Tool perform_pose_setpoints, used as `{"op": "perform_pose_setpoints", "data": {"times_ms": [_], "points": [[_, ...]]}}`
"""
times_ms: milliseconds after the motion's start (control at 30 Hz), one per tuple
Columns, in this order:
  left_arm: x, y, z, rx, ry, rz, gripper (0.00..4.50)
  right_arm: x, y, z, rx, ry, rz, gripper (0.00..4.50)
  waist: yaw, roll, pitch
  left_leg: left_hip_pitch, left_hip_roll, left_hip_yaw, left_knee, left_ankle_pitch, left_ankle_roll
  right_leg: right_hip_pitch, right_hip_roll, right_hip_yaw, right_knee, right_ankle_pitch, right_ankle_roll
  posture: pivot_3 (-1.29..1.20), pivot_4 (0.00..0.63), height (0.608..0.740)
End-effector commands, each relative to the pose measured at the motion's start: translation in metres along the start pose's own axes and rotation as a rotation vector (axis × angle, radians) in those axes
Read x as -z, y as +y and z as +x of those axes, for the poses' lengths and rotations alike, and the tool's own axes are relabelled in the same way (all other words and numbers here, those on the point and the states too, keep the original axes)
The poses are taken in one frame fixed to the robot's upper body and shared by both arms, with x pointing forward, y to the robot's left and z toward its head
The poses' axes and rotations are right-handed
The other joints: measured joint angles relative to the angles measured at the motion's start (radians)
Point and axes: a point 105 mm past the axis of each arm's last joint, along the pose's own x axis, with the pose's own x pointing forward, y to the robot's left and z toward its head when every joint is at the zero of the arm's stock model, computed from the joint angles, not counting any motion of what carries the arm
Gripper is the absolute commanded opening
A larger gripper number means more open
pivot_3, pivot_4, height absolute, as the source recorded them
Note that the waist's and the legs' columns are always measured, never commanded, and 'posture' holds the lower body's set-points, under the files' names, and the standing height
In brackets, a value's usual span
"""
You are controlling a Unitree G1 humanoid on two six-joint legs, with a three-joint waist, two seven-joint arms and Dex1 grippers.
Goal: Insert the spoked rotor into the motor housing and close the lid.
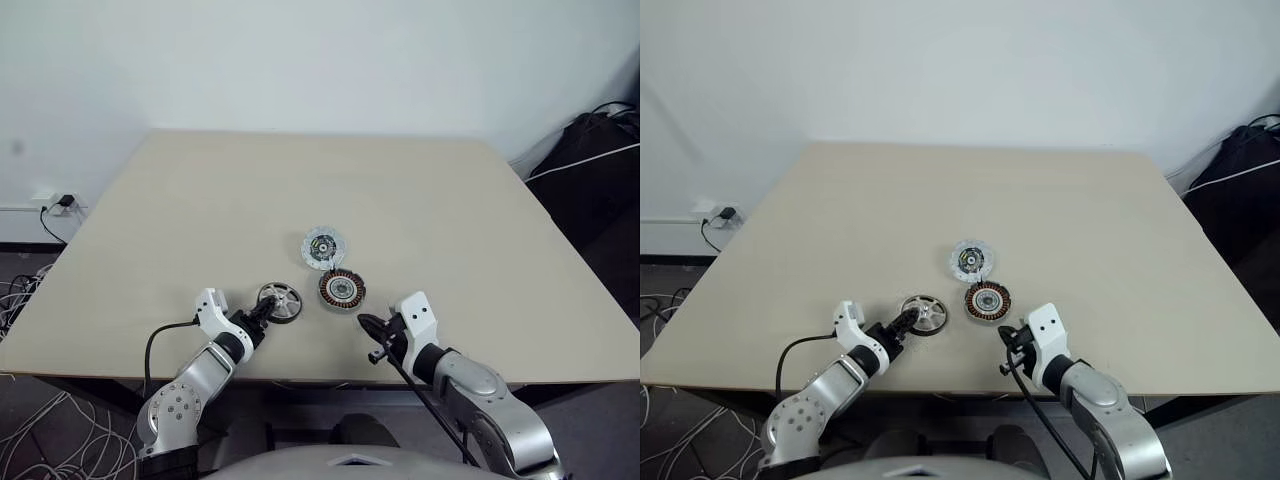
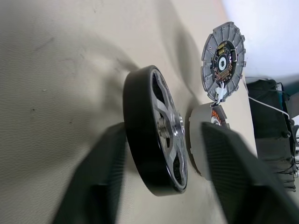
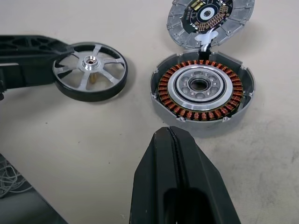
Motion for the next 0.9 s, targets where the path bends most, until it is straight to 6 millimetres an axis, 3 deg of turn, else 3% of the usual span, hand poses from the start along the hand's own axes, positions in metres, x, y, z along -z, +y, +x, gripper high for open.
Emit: {"op": "perform_pose_setpoints", "data": {"times_ms": [33, 267, 533, 667, 900], "points": [[-0.004, -0.014, 0.004, 0.049, -0.039, -0.031, 0.93, -0.013, 0.003, -0.002, -0.006, -0.052, -0.023, 0.00, 0.000, 0.000, 0.000, 0.000, 0.000, 0.000, 0.000, 0.000, 0.000, 0.000, 0.000, 0.000, 0.000, 0.000, -0.001, 0.00, 0.000, 0.740], [-0.019, -0.025, 0.002, 0.108, -0.108, -0.047, 0.93, -0.005, 0.007, -0.008, -0.011, -0.025, -0.012, 0.00, 0.000, 0.000, 0.000, -0.001, 0.000, 0.000, 0.000, 0.000, 0.000, -0.001, 0.000, 0.000, -0.001, 0.001, -0.003, 0.00, 0.000, 0.740], [-0.022, -0.082, 0.006, 0.395, -0.102, -0.129, 0.93, -0.001, 0.006, -0.009, 0.008, -0.018, 0.001, 0.00, 0.000, -0.001, 0.000, -0.001, 0.000, 0.000, 0.000, 0.000, 0.000, -0.001, 0.000, 0.000, -0.001, 0.001, -0.002, 0.00, 0.000, 0.740], [-0.013, -0.104, 0.010, 0.483, -0.043, -0.145, 0.93, 0.000, 0.006, -0.009, 0.014, -0.014, 0.003, 0.00, 0.001, -0.001, 0.000, -0.002, 0.000, 0.000, 0.000, 0.000, 0.000, 0.000, 0.000, 0.000, -0.002, 0.002, -0.002, 0.00, 0.000, 0.740], [0.008, -0.118, 0.038, 0.458, 0.033, -0.078, 0.93, 0.001, 0.005, -0.007, 0.027, -0.015, -0.002, 0.00, 0.001, 0.000, 0.000, -0.001, -0.003, 0.000, 0.000, 0.000, 0.001, 0.000, 0.003, 0.000, -0.003, 0.002, -0.001, 0.00, 0.000, 0.740]]}}
